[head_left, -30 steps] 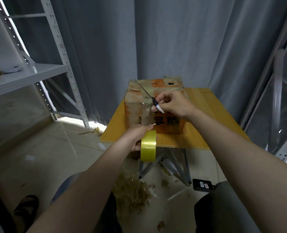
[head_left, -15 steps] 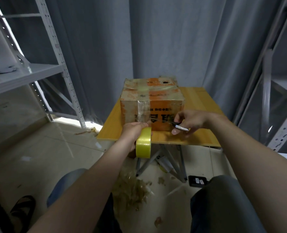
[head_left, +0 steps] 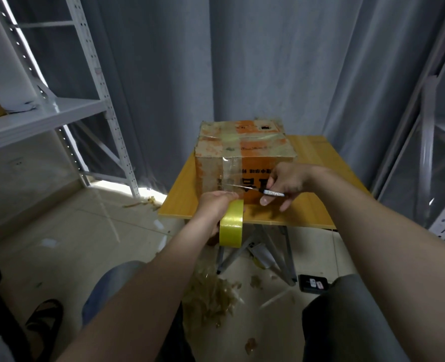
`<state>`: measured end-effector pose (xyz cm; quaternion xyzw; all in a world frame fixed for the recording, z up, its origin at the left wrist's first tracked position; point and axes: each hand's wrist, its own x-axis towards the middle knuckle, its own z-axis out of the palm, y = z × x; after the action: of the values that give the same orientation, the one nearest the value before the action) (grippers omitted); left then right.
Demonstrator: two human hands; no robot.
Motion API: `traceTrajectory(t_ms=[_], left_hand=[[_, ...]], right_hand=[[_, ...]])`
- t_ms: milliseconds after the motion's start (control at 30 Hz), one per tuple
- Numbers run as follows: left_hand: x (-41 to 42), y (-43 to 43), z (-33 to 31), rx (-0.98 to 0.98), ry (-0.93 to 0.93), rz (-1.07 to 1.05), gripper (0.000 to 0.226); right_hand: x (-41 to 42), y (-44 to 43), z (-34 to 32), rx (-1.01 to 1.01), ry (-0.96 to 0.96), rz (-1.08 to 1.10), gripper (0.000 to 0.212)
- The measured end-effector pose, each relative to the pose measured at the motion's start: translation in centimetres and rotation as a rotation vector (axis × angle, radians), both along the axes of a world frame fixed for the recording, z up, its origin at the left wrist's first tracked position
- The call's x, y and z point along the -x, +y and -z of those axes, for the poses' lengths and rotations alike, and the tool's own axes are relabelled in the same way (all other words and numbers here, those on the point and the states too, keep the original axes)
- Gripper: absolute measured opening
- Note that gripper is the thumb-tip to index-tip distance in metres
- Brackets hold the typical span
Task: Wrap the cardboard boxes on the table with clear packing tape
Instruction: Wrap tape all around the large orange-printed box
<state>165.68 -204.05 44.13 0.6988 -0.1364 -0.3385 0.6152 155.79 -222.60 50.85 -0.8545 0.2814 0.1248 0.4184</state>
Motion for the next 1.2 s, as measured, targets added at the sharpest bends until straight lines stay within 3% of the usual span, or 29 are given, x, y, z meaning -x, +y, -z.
traceTrajectory(t_ms=[133,367,500,567,667,767,867,967,1100,1200], left_hand=[[-0.3,-0.2,0.5,-0.008,-0.013,0.016,0.018],[1.6,0.6,5.3,-0.208,0.021,0.136,0.039],[2.1,0.7,5.6,-0.238,0.028,0.193,0.026],[2.3,0.6,5.0,-0.24,0.026,0.219,0.024],[2.6,0.1,3.8,-0.216,-0.01,0.244,0.027],[3.0,-0.5,2.0,-0.167,-0.027,0.28,0.021],[3.1,-1.5,0.6,-0.158,-0.06,0.324,0.023],[3.0,-2.3,0.0,-0.16,-0.085,0.352,0.026],[2.9,-2.6,-0.4,-0.156,-0.089,0.378,0.023],[2.6,-2.5,-0.4,-0.163,-0.099,0.397,0.024]], right_hand=[[-0.1,0.3,-0.2,0.079,0.009,0.008,0.038],[0.2,1.2,1.1,0.169,0.004,0.021,0.037],[1.2,1.7,3.1,0.254,0.087,-0.049,0.036],[1.7,1.8,4.0,0.214,-0.049,-0.043,0.035],[2.5,2.2,4.0,-0.001,-0.514,0.09,0.035],[3.5,2.1,3.2,-0.14,-0.918,0.395,0.039],[4.2,0.4,3.7,-0.085,-1.07,0.763,0.046],[5.7,-1.9,5.5,0.148,-0.832,0.989,0.041],[7.3,-3.7,8.5,0.535,-0.16,0.747,0.043],[6.7,-3.4,8.2,0.707,0.077,0.55,0.041]])
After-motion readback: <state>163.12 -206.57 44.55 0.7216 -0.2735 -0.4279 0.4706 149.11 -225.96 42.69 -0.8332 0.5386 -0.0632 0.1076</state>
